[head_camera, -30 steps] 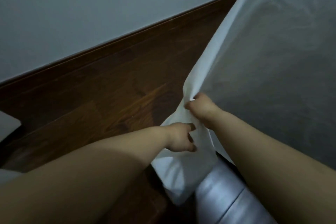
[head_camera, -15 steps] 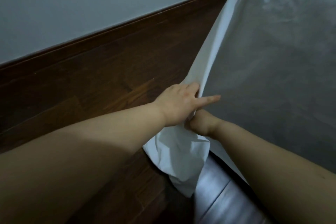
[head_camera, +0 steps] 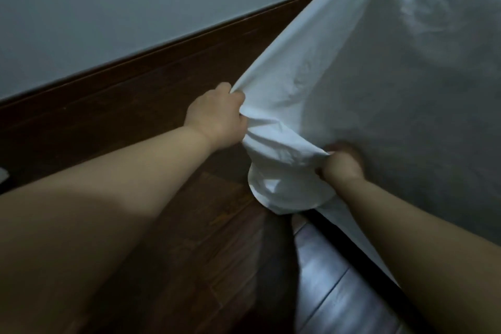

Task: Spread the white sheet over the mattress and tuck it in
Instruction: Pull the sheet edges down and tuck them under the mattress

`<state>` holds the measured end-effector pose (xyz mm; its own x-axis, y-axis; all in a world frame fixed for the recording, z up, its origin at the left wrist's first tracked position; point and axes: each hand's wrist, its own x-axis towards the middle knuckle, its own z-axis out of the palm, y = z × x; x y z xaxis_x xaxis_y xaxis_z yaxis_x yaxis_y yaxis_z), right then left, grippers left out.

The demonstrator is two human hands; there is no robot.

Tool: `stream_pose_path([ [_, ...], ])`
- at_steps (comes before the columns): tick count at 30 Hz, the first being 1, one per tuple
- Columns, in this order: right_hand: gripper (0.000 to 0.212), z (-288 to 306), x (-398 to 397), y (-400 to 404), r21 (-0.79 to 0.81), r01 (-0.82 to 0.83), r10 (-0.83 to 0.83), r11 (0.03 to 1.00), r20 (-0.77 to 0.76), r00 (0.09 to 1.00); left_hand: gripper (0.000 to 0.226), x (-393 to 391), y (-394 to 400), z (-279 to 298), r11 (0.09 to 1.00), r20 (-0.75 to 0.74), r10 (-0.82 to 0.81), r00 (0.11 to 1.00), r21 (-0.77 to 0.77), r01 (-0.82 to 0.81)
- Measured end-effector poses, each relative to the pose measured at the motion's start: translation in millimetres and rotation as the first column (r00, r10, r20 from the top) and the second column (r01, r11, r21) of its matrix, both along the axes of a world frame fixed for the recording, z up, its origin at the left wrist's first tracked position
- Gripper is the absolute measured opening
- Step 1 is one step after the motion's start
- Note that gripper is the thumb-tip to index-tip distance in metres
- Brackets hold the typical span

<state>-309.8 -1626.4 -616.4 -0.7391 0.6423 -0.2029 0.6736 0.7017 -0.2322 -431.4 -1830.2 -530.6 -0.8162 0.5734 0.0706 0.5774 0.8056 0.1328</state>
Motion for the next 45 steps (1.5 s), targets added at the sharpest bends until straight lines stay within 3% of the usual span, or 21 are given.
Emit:
stream_pose_path([
  [1,0.024,0.9,-0.5,-5.1,-0.047,-0.011,0.008,0.999,-0.061,0.998,0.027,-0.1,-1.7,1.8,1.000,0.010,0.009,1.000,0.024,-0.009],
  [4,0.036,-12.4,16.6,-30.9,-0.110,-0.286,0.306,0.952,0.291,0.907,0.027,4.8,-5.1,4.6,0.999,0.048,-0.001,0.999,0.036,-0.001],
  [6,0.043,-17.8,26.9,-37.0,-0.127,-0.295,0.319,0.947,0.470,0.823,0.024,8.5,-7.1,4.4,0.999,0.065,-0.040,0.997,0.011,0.040],
  [8,0.049,-16.6,26.8,-34.8,-0.133,-0.199,0.239,0.971,0.487,0.840,0.016,11.9,-8.1,3.5,0.994,0.092,-0.106,0.990,0.017,0.105],
  [10,0.052,-13.2,21.0,-32.7,-0.199,-0.140,0.211,0.970,0.401,0.892,0.016,16.9,-8.5,-0.4,0.981,0.119,-0.195,0.974,0.012,0.195],
  [12,0.045,-12.3,12.7,-36.0,-0.375,-0.084,0.143,0.923,0.134,0.981,0.021,23.9,-7.9,-7.4,0.966,0.151,-0.256,0.955,-0.004,0.259],
  [14,0.029,-13.1,3.1,-46.0,-0.559,-0.083,0.003,0.825,-0.141,0.990,0.041,31.0,-6.4,-13.7,0.953,0.201,-0.303,0.931,0.047,0.300],
  [15,0.020,-11.6,-0.8,-52.5,-0.620,-0.080,-0.059,0.780,-0.200,0.978,0.058,35.1,-5.9,-16.1,0.941,0.220,-0.339,0.915,0.105,0.323],
  [18,0.016,-21.1,-4.0,-58.9,-0.645,-0.057,-0.077,0.762,-0.178,0.981,0.093,46.5,-3.7,-22.6,0.913,0.218,-0.342,0.914,0.306,0.268],
  [21,0.016,-32.2,6.7,-50.1,-0.584,0.013,-0.097,0.812,-0.114,0.989,0.104,46.1,3.6,-32.5,0.902,0.364,-0.187,0.912,0.431,0.013],
  [22,0.014,-32.5,11.5,-48.0,-0.576,0.012,-0.097,0.817,-0.116,0.988,0.104,42.8,7.6,-37.2,0.915,0.418,-0.148,0.896,0.402,-0.036],
  [26,0.058,-27.7,17.3,-54.2,-0.615,-0.171,0.081,0.770,-0.172,0.982,0.100,33.6,25.8,-52.5,0.962,0.523,-0.056,0.851,0.255,-0.094],
  [29,0.037,-24.5,11.6,-56.4,-0.667,-0.205,0.100,0.716,-0.192,0.976,0.102,34.4,41.3,-57.2,0.966,0.515,-0.042,0.856,0.239,-0.096],
  [32,0.016,-23.2,11.5,-51.8,-0.747,-0.075,-0.018,0.660,-0.115,0.993,0.093,32.6,50.9,-60.5,0.978,0.526,0.049,0.849,0.148,-0.148],
  [36,0.019,-30.0,24.6,-45.4,-0.838,0.056,-0.183,0.543,-0.053,0.982,0.049,37.3,64.4,-66.7,0.995,0.546,0.014,0.838,0.075,-0.065],
  [42,0.029,-46.0,44.3,-11.8,-0.703,0.330,-0.411,0.630,0.059,0.910,0.030,51.3,77.1,-67.2,0.951,0.737,-0.101,0.669,0.268,-0.151],
  [43,0.026,-45.1,43.2,-8.8,-0.719,0.397,-0.450,0.570,0.131,0.883,0.030,52.6,77.7,-67.4,0.943,0.759,-0.123,0.639,0.289,-0.162],
  [45,0.013,-34.5,37.2,-10.8,-0.796,0.492,-0.491,0.352,0.290,0.821,0.034,54.6,77.2,-68.2,0.932,0.793,-0.151,0.590,0.313,-0.183],
])
